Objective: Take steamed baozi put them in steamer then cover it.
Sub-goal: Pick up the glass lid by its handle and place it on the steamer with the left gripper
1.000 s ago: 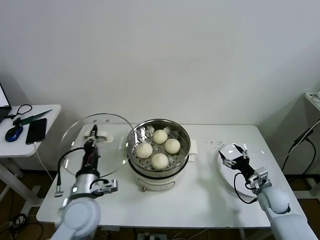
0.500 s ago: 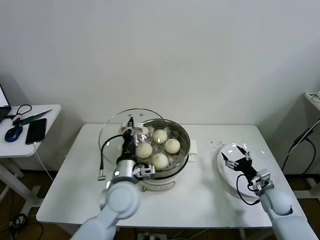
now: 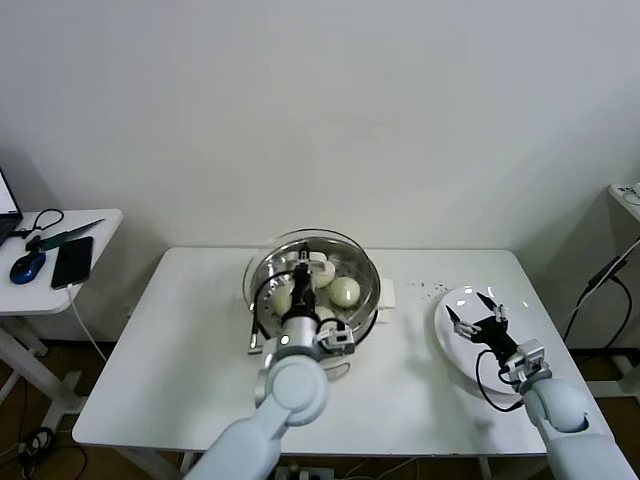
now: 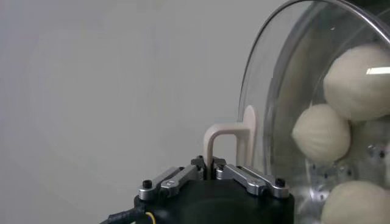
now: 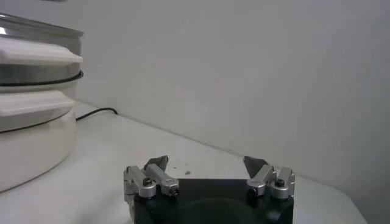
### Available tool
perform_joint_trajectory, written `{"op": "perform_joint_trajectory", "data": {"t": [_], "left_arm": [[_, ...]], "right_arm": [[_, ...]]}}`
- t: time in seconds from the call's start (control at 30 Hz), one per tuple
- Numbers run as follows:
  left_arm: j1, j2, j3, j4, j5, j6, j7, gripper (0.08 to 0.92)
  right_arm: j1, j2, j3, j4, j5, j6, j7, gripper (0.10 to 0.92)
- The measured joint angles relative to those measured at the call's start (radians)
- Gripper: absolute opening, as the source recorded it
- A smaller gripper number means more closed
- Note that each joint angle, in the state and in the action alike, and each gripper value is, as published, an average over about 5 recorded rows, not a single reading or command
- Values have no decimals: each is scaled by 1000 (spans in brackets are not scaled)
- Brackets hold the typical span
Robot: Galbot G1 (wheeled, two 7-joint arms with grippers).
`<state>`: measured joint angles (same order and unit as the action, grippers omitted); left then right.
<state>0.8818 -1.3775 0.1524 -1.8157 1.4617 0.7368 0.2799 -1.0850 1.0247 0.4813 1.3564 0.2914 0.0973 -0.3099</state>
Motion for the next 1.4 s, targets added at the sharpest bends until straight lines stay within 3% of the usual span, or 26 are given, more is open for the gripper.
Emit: {"op": "perform_joint_trajectory", "data": {"t": [0.53, 1.4], "left_arm": [[-16, -50, 19, 76, 14, -1, 2, 147], [-21, -50, 22, 130, 11, -1, -43, 147]], "right_arm": [[4, 2, 7, -10, -4, 7, -5, 823], [-1, 10, 16, -12, -12, 12, -13, 823]]}}
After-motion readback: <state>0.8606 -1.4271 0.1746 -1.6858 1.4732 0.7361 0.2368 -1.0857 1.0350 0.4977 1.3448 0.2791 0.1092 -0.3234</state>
